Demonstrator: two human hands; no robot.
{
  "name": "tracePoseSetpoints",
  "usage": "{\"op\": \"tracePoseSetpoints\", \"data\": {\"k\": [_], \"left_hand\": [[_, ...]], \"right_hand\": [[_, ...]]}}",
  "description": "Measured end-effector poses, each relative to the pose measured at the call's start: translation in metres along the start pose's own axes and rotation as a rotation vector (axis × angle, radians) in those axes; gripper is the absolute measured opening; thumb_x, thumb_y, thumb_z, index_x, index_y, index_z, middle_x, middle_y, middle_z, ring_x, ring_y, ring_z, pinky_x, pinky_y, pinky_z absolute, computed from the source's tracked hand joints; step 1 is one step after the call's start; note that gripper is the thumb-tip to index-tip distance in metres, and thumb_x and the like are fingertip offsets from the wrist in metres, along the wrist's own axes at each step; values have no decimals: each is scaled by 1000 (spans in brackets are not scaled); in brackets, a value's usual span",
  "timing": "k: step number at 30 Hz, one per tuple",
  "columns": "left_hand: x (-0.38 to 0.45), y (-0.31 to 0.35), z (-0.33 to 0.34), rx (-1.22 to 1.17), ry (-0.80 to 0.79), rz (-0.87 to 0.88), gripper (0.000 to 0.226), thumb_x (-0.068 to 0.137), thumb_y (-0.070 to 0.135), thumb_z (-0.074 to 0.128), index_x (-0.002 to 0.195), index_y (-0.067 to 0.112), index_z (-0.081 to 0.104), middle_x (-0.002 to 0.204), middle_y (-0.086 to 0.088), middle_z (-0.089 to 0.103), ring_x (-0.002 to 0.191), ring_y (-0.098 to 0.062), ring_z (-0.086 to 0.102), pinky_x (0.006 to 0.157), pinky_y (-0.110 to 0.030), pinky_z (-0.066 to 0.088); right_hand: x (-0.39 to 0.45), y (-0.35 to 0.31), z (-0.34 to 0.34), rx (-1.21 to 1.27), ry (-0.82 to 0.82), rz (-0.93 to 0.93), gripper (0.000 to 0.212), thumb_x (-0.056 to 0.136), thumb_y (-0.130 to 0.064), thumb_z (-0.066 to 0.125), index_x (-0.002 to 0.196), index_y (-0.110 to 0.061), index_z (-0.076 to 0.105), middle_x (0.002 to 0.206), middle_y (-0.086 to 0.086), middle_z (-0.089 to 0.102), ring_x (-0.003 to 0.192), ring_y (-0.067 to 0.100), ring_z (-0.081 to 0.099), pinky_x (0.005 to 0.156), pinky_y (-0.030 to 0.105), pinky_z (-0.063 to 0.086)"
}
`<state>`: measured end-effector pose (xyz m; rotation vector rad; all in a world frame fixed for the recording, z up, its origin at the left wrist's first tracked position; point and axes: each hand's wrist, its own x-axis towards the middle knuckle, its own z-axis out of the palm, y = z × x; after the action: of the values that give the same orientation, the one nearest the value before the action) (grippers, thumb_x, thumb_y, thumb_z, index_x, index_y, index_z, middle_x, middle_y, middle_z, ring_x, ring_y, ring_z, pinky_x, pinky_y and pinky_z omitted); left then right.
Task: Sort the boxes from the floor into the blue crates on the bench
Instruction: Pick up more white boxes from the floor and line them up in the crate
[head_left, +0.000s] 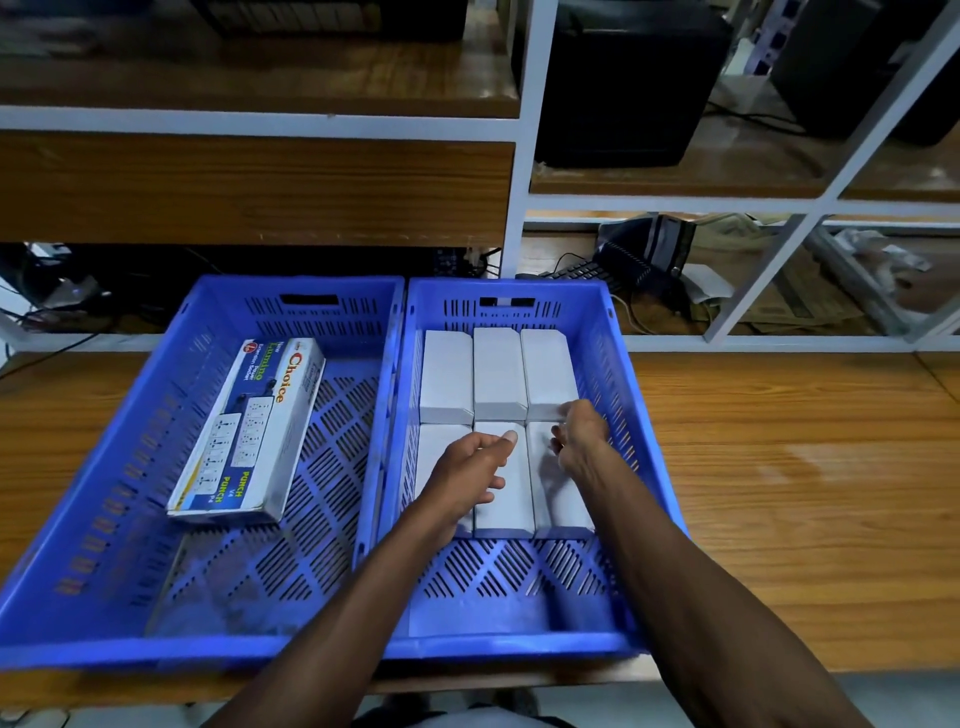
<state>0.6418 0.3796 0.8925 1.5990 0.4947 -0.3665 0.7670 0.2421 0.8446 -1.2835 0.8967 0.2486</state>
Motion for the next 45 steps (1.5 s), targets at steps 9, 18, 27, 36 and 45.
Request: {"op": "tracePoseSetpoints", "data": {"k": [9, 18, 27, 36, 45], "left_hand": [[36, 6, 11, -349, 72, -229, 29, 106, 19, 39, 128, 9, 55, 130, -10, 61, 108, -28, 64, 86, -37, 54], [74, -1, 18, -750, 193, -351, 29, 98, -1, 36, 122, -3, 53, 143, -18, 46, 112, -37, 58, 89, -41, 50], [90, -11, 14, -777, 237, -345, 32, 90, -4, 39, 118, -2, 55, 121, -12, 50, 83, -21, 60, 58, -27, 44], [93, -11, 16, -807, 149, -343, 24, 85, -7, 49, 106, 3, 50, 90, -8, 43, 61, -16, 44, 48, -25, 35], [98, -13, 15, -798, 121, -339, 27, 85, -6, 49, 110, -1, 56, 87, -8, 47, 61, -14, 45, 50, -22, 34]], "right_hand": [[4, 5, -7, 27, -94, 30, 16, 88, -13, 49, 89, -16, 64, 108, 6, 64, 84, 19, 62, 97, 45, 55], [-6, 6, -16, 6, -136, 54, 16, 92, -9, 46, 85, -15, 59, 92, 6, 60, 69, 17, 57, 70, 33, 55], [-5, 4, -28, -57, -213, 184, 9, 94, -13, 51, 88, -11, 56, 86, 3, 57, 63, 17, 50, 60, 29, 46], [-7, 8, -26, -115, -239, 135, 12, 98, -15, 47, 101, -10, 58, 97, 5, 61, 59, 15, 50, 52, 27, 44], [-21, 12, -17, -517, -390, -118, 38, 102, -10, 46, 135, -25, 52, 102, 7, 66, 89, 21, 58, 62, 28, 42]]}}
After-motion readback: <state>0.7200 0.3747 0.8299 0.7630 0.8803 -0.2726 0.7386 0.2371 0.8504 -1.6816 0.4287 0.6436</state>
